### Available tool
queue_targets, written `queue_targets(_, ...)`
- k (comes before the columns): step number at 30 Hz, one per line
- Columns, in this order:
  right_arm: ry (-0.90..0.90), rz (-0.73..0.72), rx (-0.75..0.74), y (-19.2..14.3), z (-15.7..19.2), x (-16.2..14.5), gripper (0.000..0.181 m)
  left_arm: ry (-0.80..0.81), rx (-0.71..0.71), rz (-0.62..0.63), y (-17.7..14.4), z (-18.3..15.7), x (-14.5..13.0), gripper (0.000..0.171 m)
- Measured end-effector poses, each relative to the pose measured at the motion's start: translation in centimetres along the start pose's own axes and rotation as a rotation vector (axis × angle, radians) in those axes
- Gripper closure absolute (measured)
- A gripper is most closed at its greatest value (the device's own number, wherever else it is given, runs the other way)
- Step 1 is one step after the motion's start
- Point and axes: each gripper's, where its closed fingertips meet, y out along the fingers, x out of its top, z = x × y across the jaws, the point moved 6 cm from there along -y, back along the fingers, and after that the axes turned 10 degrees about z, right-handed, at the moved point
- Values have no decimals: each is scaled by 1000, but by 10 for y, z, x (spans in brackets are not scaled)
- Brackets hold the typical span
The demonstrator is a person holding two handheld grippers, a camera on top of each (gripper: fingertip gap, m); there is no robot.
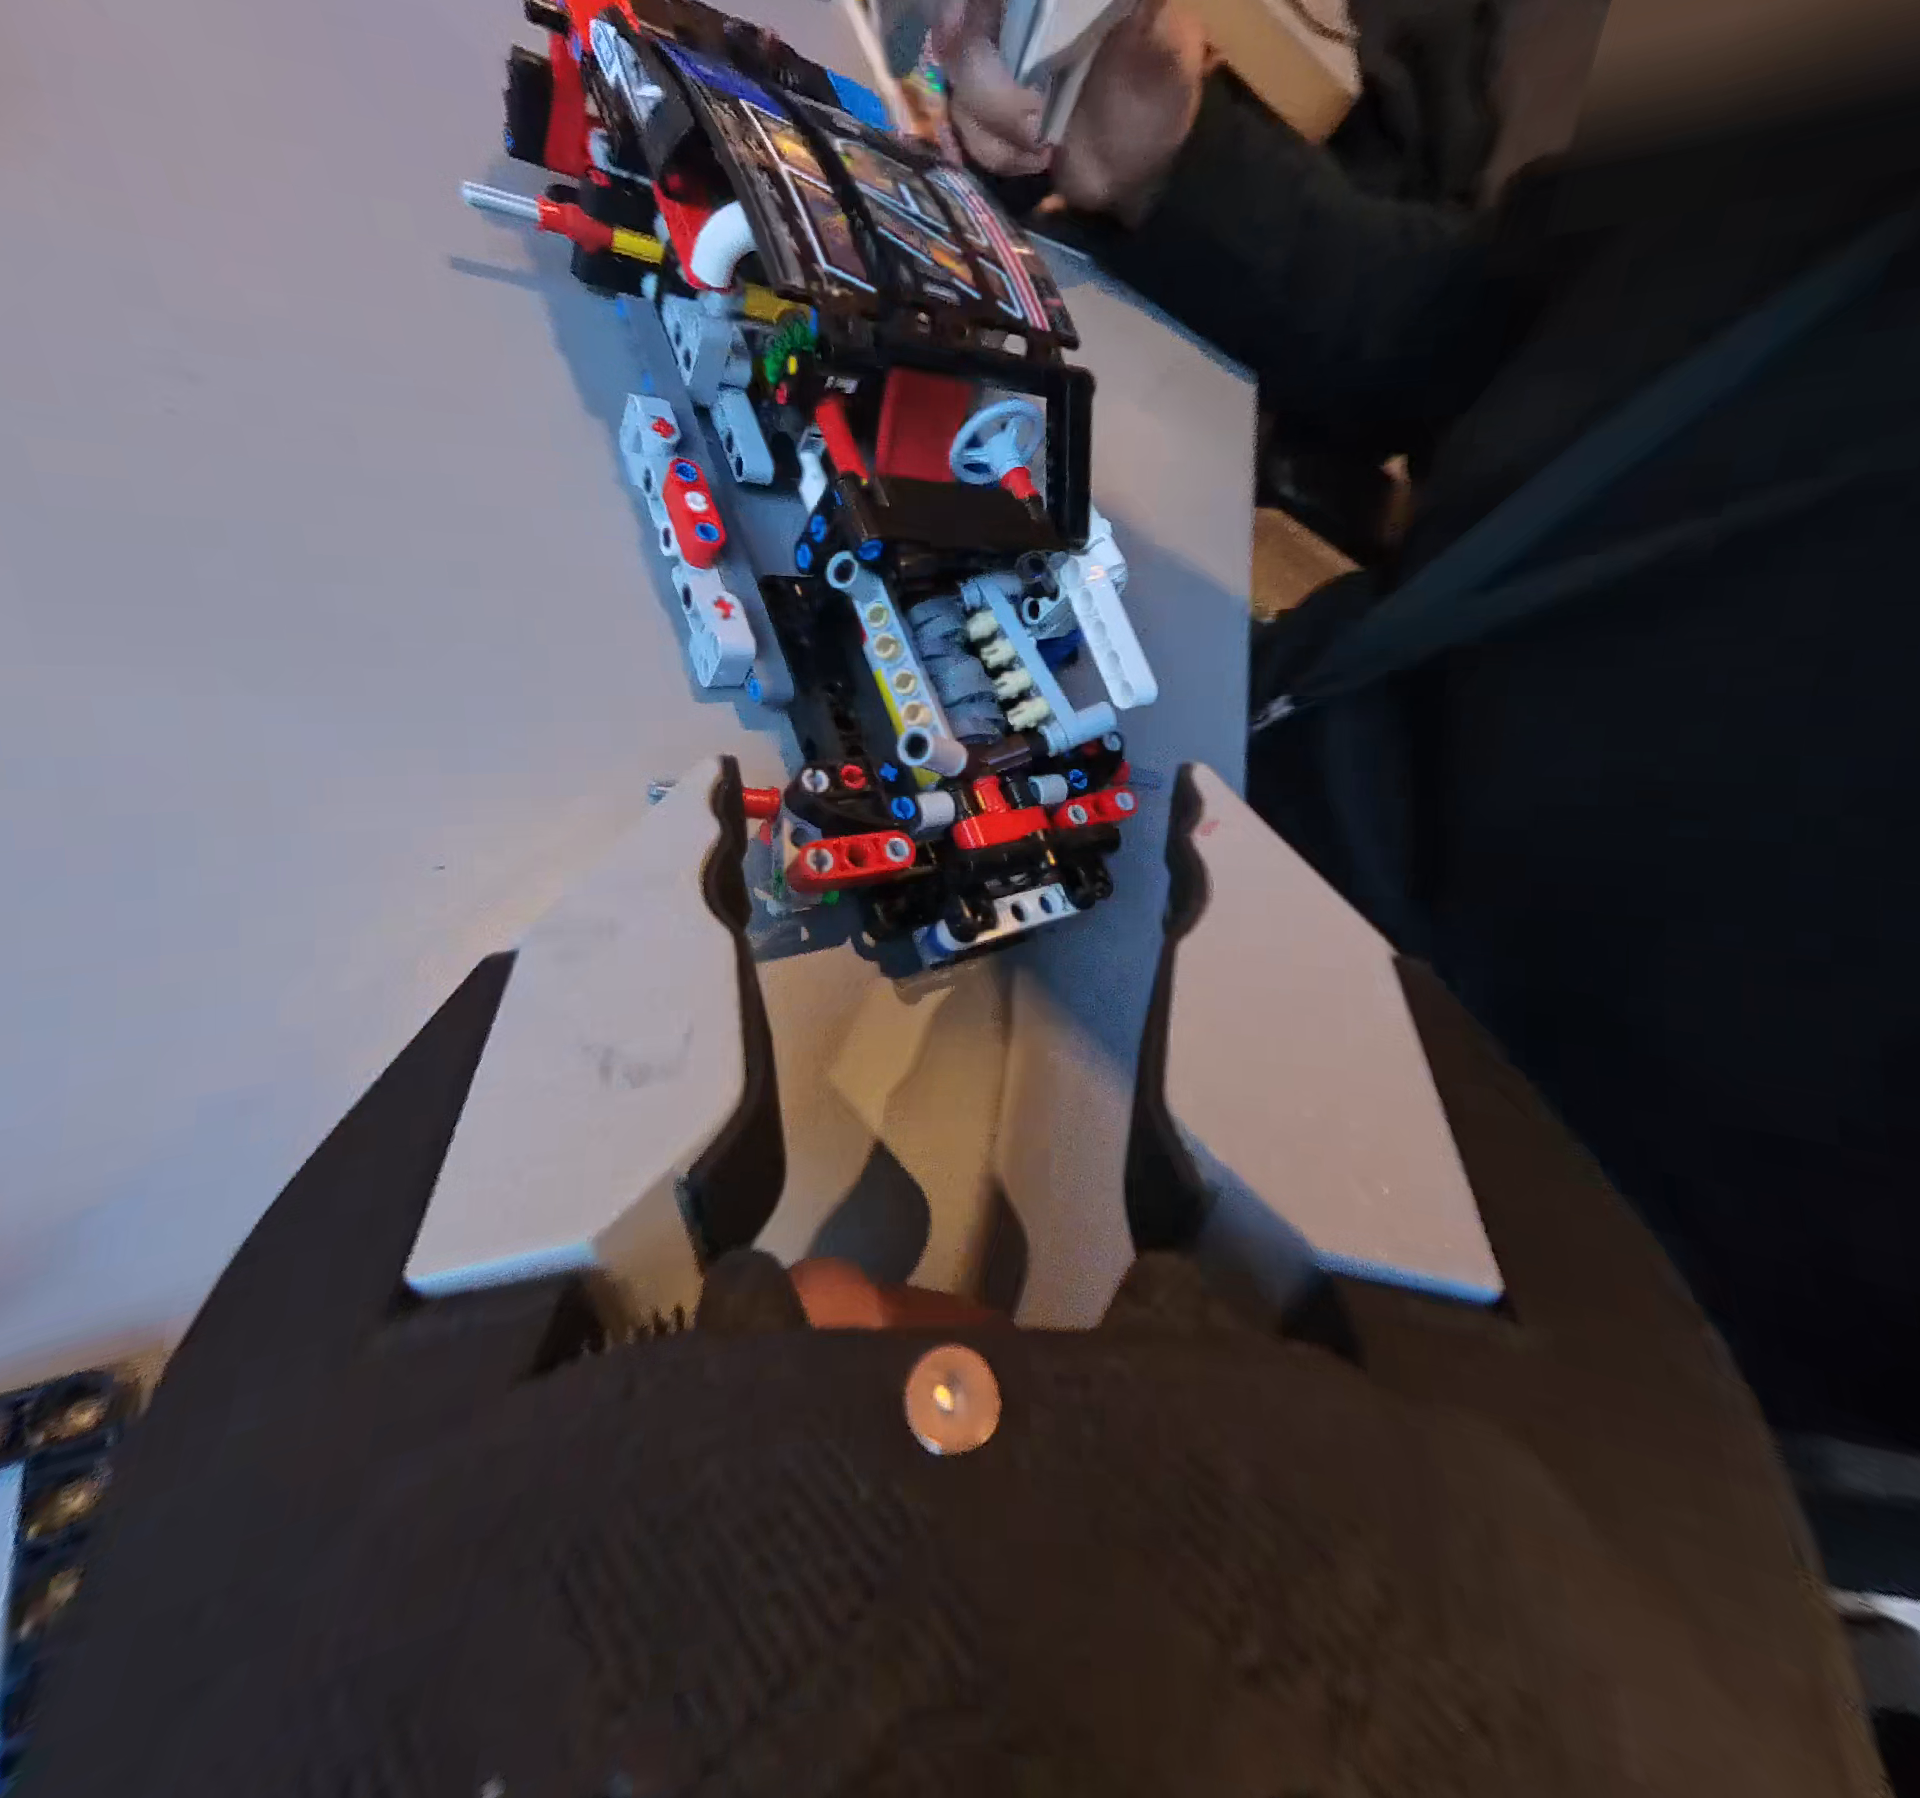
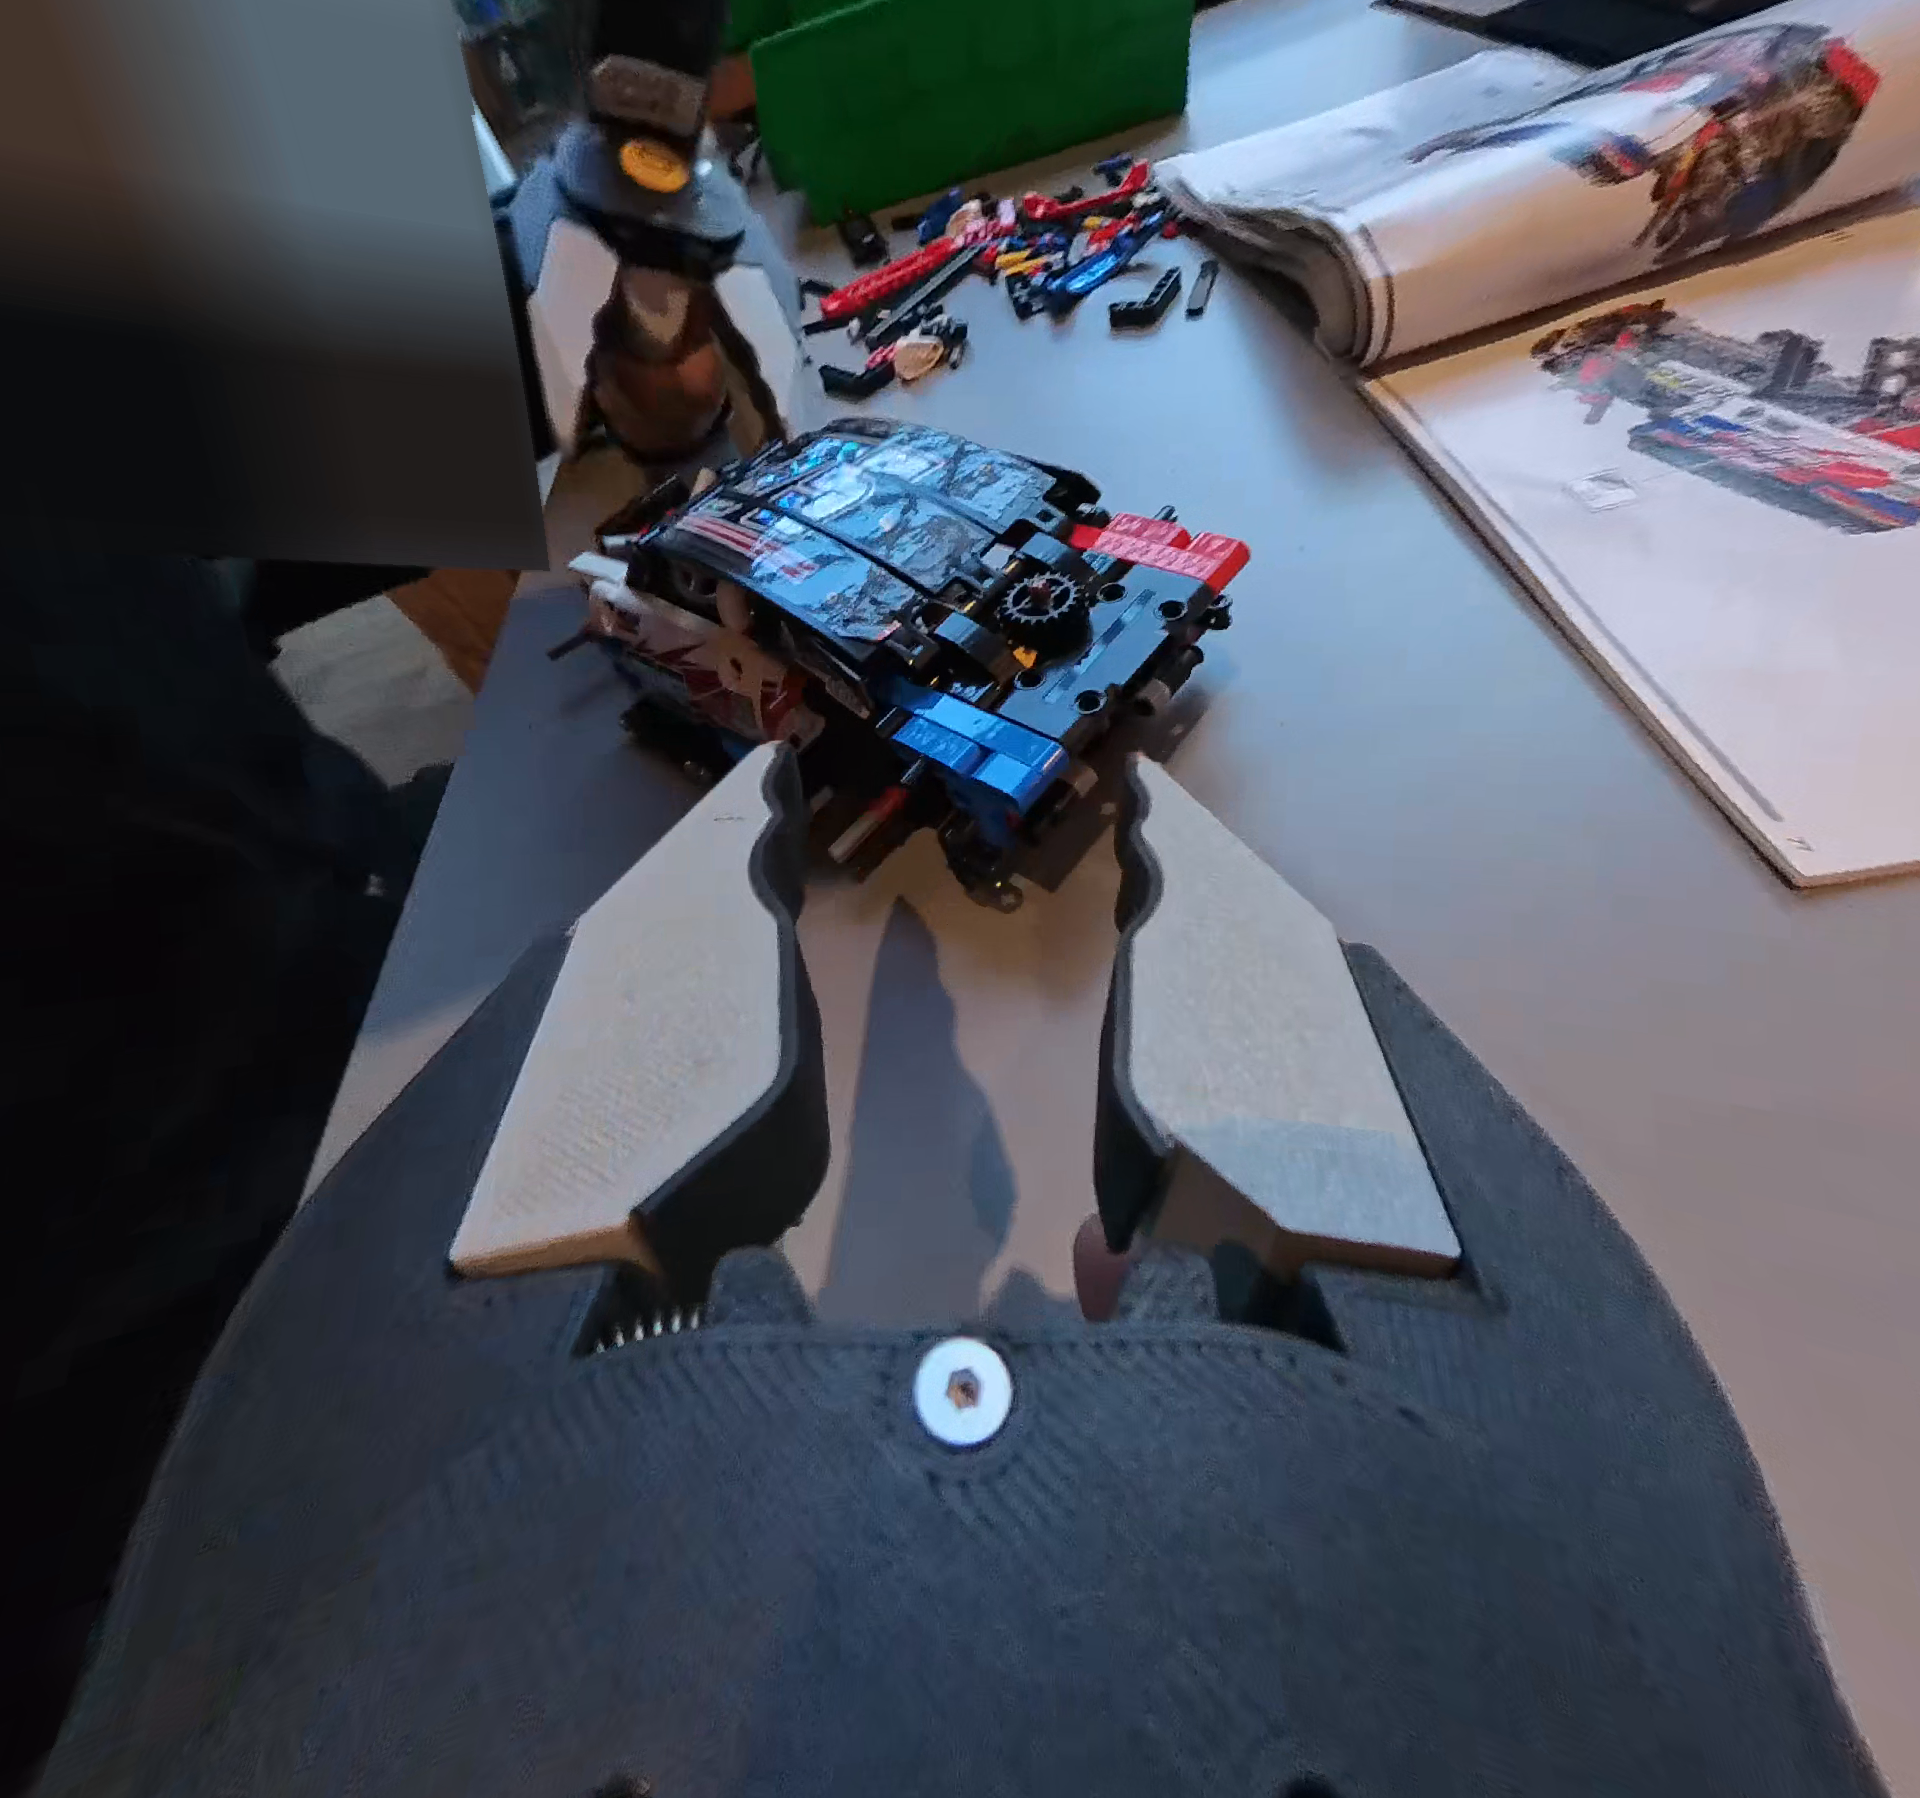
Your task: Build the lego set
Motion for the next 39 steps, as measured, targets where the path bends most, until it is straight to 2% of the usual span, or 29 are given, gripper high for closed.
queue_targets(4,-5,42,35,5,0,-1,126,-86,-132,43,5,10,5,121)
queue_targets(9,-5,19,39,3,0,-1,130,-48,-112,113,18,14,10,121)
queue_targets(16,-38,83,4,10,3,-4,131,-1,35,54,8,-2,-4,103)
queue_targets(21,-82,118,-52,14,5,-6,134,41,223,85,10,-4,-12,126)
queue_targets(24,-106,155,-88,18,6,-8,134,20,329,80,8,4,-11,98)
queue_targets(27,-119,135,-131,16,5,-7,135,18,452,43,3,9,-8,88)
queue_targets(28,-121,121,-142,15,5,-7,135,12,512,17,-2,11,-7,90)
queue_targets(30,-121,86,-164,11,4,-5,135,-14,644,-66,-15,16,-5,107)
queue_targets(32,-117,51,-185,7,4,-3,135,-95,821,-169,-35,23,-6,112)
queue_targets(33,-115,36,-191,5,4,-2,135,-123,844,-206,-40,21,-9,112)
queue_targets(35,-110,17,-196,3,3,-2,136,-104,726,-224,-33,5,-12,110)
queue_targets(37,-104,17,-196,3,3,-2,134,-65,625,-149,-16,-13,-20,92)
queue_targets(39,-94,43,-193,6,1,-3,130,-9,659,-52,-4,-22,-27,83)
